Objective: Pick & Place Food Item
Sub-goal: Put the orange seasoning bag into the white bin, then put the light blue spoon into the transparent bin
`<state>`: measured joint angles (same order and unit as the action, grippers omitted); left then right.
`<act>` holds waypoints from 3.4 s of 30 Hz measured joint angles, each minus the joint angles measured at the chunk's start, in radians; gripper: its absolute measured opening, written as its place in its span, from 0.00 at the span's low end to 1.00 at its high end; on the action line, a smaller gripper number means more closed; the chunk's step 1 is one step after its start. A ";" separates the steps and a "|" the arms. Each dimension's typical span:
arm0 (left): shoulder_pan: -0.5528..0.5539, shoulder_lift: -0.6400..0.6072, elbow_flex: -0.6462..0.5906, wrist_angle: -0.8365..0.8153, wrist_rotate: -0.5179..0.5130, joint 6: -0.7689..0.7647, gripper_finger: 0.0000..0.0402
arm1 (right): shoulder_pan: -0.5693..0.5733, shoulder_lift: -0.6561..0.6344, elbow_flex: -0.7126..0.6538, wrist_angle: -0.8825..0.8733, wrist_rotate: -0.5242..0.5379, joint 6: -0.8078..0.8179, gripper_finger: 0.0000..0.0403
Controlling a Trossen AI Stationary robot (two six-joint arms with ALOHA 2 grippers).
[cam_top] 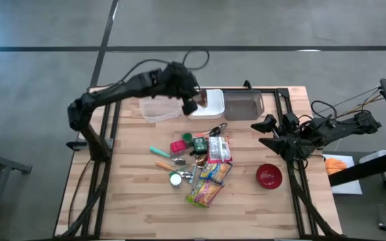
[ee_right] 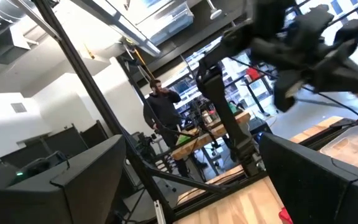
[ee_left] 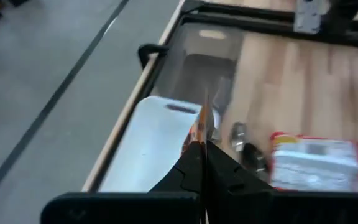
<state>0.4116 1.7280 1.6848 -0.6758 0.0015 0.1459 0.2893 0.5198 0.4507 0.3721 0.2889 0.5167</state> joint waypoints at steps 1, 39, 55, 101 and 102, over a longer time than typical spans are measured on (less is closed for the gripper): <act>0.021 0.009 0.000 -0.004 0.009 0.024 0.00 | 0.000 0.000 0.000 0.000 0.000 0.000 0.91; 0.059 0.252 -0.067 -0.052 0.085 0.326 0.00 | 0.000 0.120 0.012 0.001 0.073 0.116 0.91; 0.059 0.251 -0.087 -0.046 0.077 0.292 0.01 | 0.000 0.123 0.031 0.000 0.071 0.109 0.91; -0.153 -0.079 -0.082 -0.517 0.054 0.028 0.65 | 0.000 0.122 0.031 -0.001 0.036 0.113 0.91; -0.167 -0.082 -0.086 -0.531 0.055 0.003 0.65 | 0.000 0.122 0.031 -0.001 0.026 0.113 0.91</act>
<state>0.2442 1.6462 1.5989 -1.2070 0.0566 0.1494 0.2893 0.6418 0.4820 0.3710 0.3146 0.6292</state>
